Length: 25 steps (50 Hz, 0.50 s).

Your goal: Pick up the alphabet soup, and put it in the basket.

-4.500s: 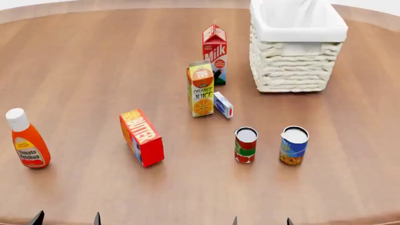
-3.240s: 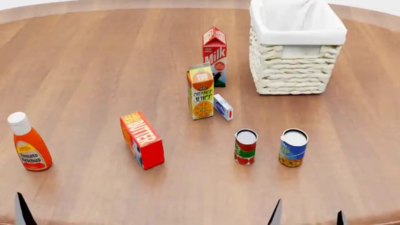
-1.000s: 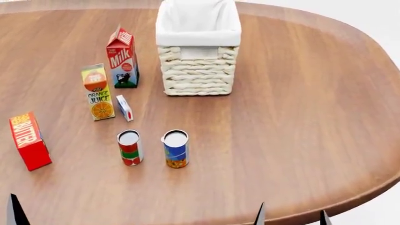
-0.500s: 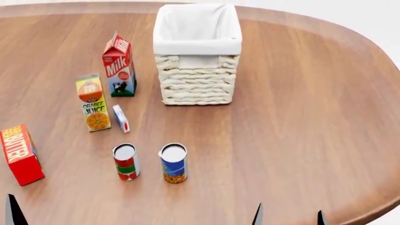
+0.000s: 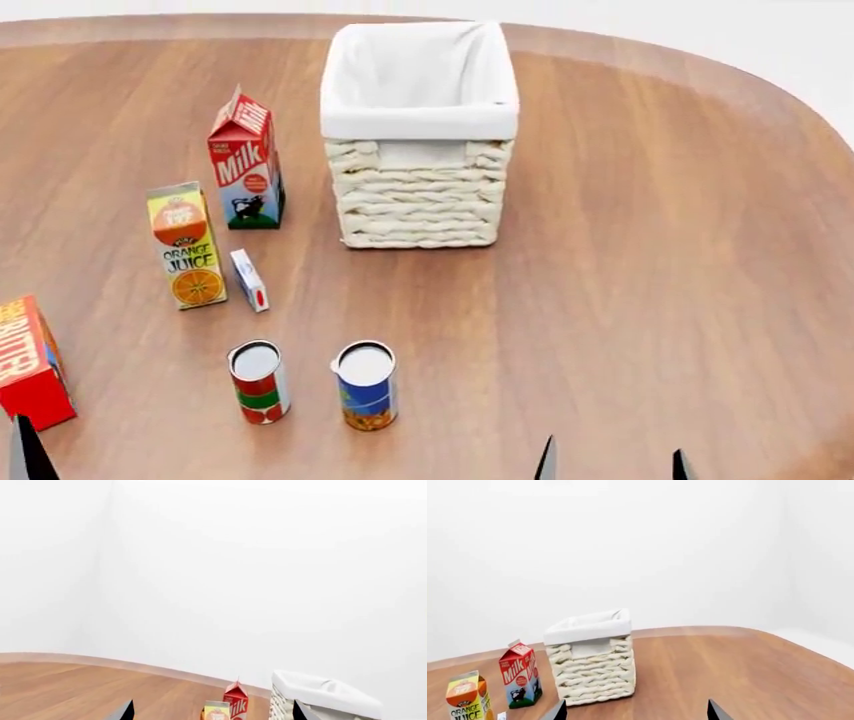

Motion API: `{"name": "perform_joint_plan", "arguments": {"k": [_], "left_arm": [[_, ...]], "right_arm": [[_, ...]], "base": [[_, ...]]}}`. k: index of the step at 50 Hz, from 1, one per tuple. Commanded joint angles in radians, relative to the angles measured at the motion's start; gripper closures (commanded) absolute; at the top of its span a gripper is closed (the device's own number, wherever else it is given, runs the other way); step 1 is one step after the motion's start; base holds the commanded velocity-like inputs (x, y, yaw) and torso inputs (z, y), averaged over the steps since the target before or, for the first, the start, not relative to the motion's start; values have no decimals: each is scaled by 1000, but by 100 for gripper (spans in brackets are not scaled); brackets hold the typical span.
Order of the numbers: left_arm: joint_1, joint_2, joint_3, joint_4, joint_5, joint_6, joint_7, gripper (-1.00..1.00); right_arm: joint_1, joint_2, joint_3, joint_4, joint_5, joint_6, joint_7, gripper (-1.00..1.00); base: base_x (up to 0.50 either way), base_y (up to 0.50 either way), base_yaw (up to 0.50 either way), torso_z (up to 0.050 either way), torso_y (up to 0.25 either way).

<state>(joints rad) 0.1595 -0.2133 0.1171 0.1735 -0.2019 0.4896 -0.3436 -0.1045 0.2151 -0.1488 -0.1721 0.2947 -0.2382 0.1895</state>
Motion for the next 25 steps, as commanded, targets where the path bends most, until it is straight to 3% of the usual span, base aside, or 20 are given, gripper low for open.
{"name": "perform_joint_plan", "arguments": {"k": [1, 25], "left_arm": [[-1, -4, 5, -1, 0, 2, -6, -100], [-3, -11, 16, -4, 2, 3, -19, -100]], "right_arm": [[1, 9, -7, -4, 26, 8, -7, -100], [0, 18, -17, -1, 38, -3, -4, -100]], "base": [[199, 0, 0, 0, 0], [224, 0, 0, 0, 0]]}}
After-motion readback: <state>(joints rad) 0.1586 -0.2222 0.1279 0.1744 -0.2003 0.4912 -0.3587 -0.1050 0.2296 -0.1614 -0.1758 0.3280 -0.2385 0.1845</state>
